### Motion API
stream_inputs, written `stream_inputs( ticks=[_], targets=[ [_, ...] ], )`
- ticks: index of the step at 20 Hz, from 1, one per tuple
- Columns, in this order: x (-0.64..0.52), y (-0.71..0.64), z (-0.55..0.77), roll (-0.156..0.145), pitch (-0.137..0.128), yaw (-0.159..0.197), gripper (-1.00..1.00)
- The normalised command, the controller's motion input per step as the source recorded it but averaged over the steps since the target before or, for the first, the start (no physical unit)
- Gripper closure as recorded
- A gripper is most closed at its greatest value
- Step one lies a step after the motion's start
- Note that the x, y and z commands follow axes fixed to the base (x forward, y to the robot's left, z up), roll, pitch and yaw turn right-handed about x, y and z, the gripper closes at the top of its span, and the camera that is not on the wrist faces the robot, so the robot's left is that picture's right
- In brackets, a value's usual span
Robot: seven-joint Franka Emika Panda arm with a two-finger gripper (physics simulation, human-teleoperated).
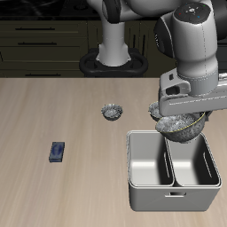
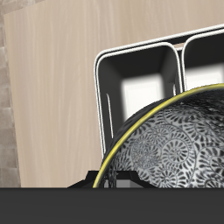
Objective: Place the largest bowl in the left side of the drainer
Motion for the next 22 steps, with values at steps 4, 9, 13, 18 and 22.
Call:
stream_inputs(
  ticks=[4,9,13,18,22],
  targets=[
    [0.05,-0.06,-0.10,-0.005,0.011,0.012,1.00],
    [-0.01,0.06,-0.13,0.008,0.022,0.011,1.00],
    [-0.03,0.10,-0.07,0.023,0.012,0.020,1.00],
    [-0.05,0.10,-0.01,0.019,0.008,0.012,1.00],
    [-0.01,0.10,-0.05,0.014,0.013,0.001,1.00]
  ],
)
